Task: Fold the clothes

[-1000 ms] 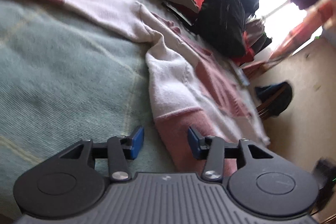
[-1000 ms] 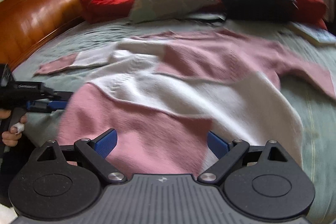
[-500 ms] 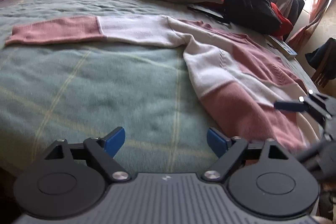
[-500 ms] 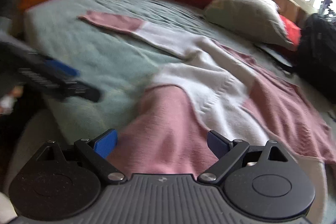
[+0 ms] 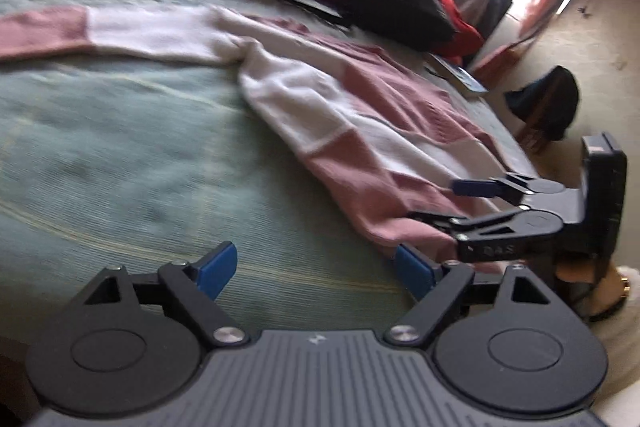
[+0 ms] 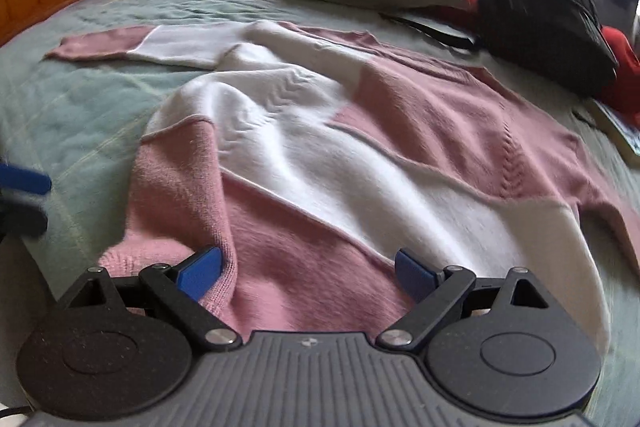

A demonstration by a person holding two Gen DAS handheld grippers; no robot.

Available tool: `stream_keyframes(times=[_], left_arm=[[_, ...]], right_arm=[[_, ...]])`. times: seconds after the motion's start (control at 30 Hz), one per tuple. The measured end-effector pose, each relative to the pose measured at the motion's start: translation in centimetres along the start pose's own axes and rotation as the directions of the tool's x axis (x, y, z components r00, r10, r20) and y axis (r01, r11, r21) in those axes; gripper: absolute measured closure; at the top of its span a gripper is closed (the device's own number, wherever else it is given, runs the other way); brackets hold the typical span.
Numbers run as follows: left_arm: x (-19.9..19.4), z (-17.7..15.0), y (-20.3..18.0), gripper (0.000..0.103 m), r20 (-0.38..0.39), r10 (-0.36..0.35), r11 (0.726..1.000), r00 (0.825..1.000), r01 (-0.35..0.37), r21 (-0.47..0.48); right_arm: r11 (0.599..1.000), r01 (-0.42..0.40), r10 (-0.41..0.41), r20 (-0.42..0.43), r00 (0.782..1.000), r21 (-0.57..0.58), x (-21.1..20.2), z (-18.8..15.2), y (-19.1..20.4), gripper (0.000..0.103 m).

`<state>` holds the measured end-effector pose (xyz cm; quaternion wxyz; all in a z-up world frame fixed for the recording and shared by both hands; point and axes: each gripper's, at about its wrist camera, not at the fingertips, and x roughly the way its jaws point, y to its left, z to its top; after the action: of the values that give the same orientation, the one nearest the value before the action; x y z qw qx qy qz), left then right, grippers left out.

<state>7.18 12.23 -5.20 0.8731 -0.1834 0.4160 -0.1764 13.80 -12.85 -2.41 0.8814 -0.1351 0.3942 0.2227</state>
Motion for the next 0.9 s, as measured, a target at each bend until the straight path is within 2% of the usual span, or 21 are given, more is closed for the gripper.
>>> stream_keyframes(times=[0.1, 0.23, 0.43, 0.57, 0.7, 0.77, 0.9], left_arm=[[1.3, -0.3, 0.2, 0.017, -0.016, -0.092, 0.994, 0.996, 0.091, -0.062], [3.1, -0.7, 0.6, 0.017, -0.025, -0.223, 0.964, 0.975, 0.216, -0.157], [4.1, -1.2, 1.6, 0.017, -0.017, -0.323, 0.904, 0.946, 0.303, -0.300], [4.7, -2.1, 2.5, 0.017, -0.034, -0.398, 0.847, 0.917, 0.353, -0.398], [6.2, -2.6, 3.4, 0.016, -0.008, -0.488, 0.757, 0.873, 0.419, -0.501], [7.0, -2.5, 3.6, 0.016, 0.004, -0.512, 0.726, 0.859, 0.435, -0.532], [6.7, -2.0, 3.8, 0.017, 0.094, -0.546, 0.675, 0.832, 0.504, -0.539]], right_arm=[[0.999, 0.009, -0.009, 0.012, 1.000, 0.035, -0.7, -0.6, -1.0, 0.007], [0.997, 0.020, -0.022, 0.027, 0.999, 0.081, -1.6, -1.5, -2.3, 0.007], [0.991, 0.015, -0.021, 0.039, 0.999, 0.130, -2.9, -3.0, -3.0, 0.007], [0.990, 0.006, -0.013, 0.047, 0.999, 0.143, -3.3, -3.3, -3.1, 0.007], [0.989, 0.002, -0.010, 0.055, 0.998, 0.146, -3.4, -3.3, -3.1, 0.007], [0.989, 0.001, -0.010, 0.056, 0.998, 0.150, -3.4, -3.4, -3.1, 0.007], [0.987, 0.005, -0.014, 0.056, 0.998, 0.160, -3.7, -3.7, -3.2, 0.007]])
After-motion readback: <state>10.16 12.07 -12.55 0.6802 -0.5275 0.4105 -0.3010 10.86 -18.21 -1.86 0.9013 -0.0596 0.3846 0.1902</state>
